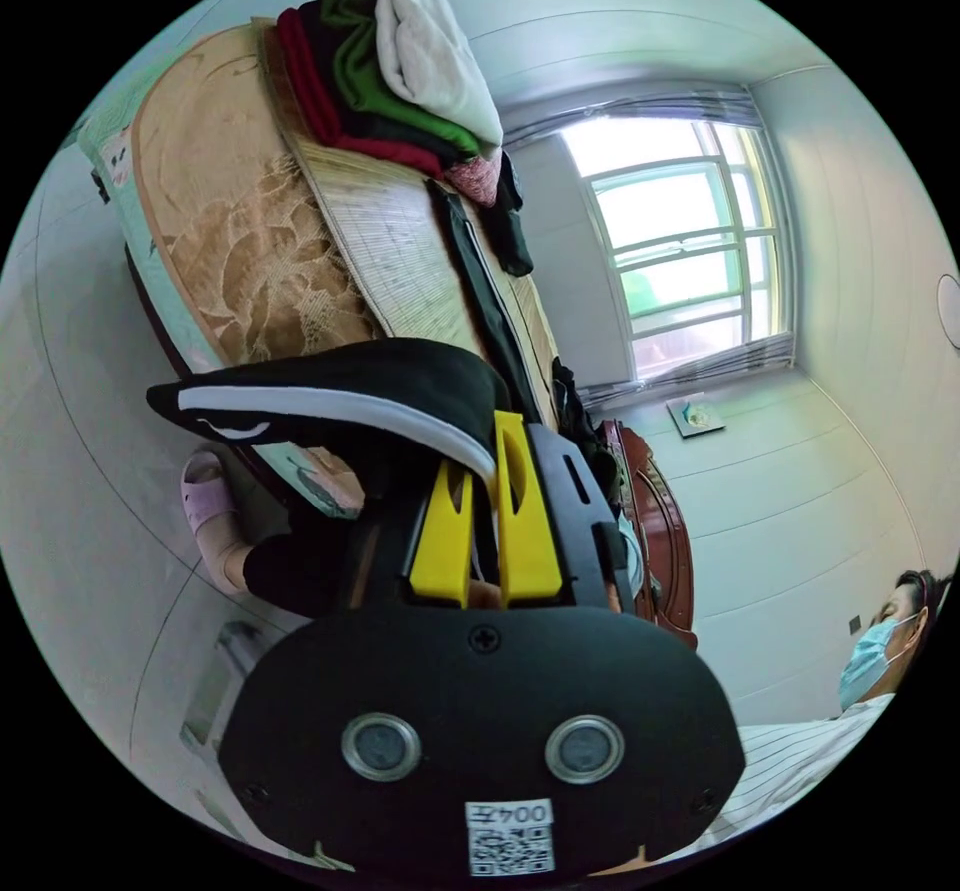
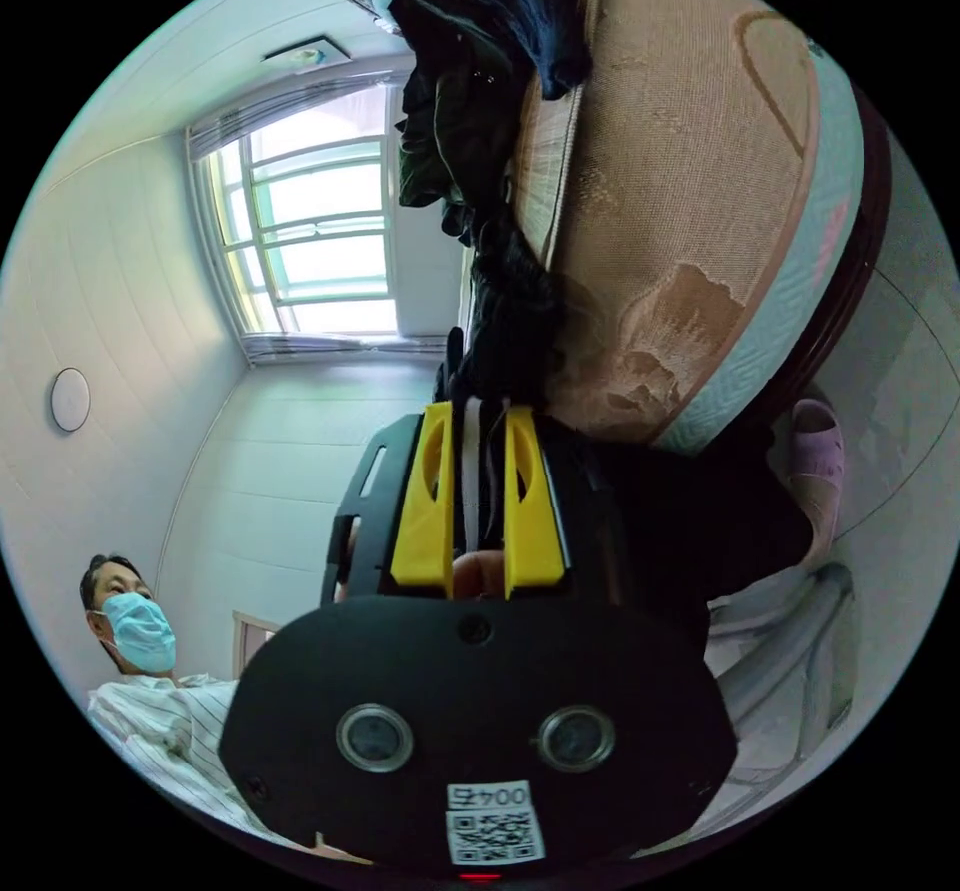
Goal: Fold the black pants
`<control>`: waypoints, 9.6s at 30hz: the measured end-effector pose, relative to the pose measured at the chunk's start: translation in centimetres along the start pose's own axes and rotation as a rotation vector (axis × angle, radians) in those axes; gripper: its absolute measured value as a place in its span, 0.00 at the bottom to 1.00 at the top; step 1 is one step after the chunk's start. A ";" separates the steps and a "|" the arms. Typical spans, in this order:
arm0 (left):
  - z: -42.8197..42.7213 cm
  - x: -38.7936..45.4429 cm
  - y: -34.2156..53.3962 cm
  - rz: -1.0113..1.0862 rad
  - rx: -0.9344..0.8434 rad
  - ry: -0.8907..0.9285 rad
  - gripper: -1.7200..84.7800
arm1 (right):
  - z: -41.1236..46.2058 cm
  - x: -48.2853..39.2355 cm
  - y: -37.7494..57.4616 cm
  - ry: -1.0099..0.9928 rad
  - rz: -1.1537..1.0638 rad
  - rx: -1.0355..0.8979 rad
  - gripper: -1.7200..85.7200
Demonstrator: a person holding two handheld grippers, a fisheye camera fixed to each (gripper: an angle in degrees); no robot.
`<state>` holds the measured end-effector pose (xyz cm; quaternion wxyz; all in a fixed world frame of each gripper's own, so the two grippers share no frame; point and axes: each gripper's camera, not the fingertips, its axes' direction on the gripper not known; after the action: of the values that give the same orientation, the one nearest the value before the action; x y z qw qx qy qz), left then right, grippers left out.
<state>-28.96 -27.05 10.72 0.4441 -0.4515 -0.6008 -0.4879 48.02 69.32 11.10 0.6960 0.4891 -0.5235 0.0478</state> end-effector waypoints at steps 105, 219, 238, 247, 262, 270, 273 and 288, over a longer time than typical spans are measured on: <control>55.9 -18.5 3.3 0.707 -0.326 -0.696 0.03 | 40.8 -12.8 2.7 1.110 -0.929 -0.126 0.08; -3.4 28.7 8.6 0.023 0.116 -0.245 0.11 | 27.0 4.0 7.7 0.304 -0.228 -0.295 0.01; -5.5 23.0 -7.6 -0.210 0.088 -0.125 0.16 | 22.6 2.2 5.4 0.389 -0.211 -0.348 0.01; -1.1 22.4 -11.1 -0.151 0.061 -0.178 0.07 | 21.7 1.4 5.5 0.391 -0.208 -0.341 0.01; 3.2 15.2 -15.3 -0.072 -0.067 -0.396 0.05 | 21.8 0.2 6.1 0.382 -0.200 -0.346 0.01; 6.4 11.6 -17.7 0.053 -0.013 -0.390 0.05 | 22.3 -0.4 6.6 0.390 -0.191 -0.340 0.01; 7.4 9.5 -19.5 0.084 -0.009 -0.432 0.05 | 22.7 -0.7 6.8 0.393 -0.195 -0.347 0.01; 9.1 -11.7 -16.6 -0.072 0.312 -0.305 0.10 | 23.5 -2.1 8.3 0.347 -0.196 -0.308 0.01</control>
<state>-43.72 -21.29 -4.89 0.3950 -0.4241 -0.7450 -0.3303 26.23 57.40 14.12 0.8430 0.4102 -0.3475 -0.0173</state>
